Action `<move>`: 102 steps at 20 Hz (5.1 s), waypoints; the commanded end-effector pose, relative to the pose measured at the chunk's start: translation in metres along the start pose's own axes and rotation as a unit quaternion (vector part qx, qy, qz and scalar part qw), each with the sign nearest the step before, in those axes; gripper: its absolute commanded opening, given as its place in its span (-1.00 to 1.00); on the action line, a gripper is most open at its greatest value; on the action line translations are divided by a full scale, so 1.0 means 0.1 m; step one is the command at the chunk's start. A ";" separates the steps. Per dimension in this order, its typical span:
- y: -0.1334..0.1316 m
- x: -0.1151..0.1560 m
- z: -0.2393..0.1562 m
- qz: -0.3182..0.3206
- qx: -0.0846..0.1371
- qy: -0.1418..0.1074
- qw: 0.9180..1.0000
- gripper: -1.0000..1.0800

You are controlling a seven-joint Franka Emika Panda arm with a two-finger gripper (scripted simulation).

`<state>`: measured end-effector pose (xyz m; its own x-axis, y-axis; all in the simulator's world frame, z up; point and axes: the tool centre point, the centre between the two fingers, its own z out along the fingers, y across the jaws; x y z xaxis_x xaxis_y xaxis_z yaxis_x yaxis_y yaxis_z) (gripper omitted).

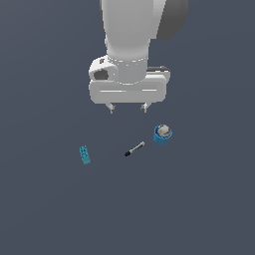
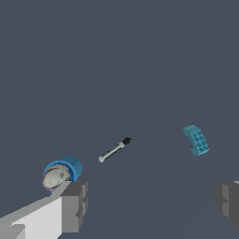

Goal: Pick up a designated object from a clutter of objects.

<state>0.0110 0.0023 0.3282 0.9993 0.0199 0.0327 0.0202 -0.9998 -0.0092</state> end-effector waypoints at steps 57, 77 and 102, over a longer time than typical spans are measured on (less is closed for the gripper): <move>2.12 -0.15 2.47 -0.187 0.000 -0.017 0.982 0.92; 2.18 -0.21 2.97 -0.193 -0.001 -0.017 0.981 0.92; 2.01 -0.19 2.86 -0.193 -0.001 -0.017 0.981 -1.00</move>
<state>0.0047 -0.2014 0.0342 0.9180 0.3965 -0.0015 0.3965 -0.9180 -0.0009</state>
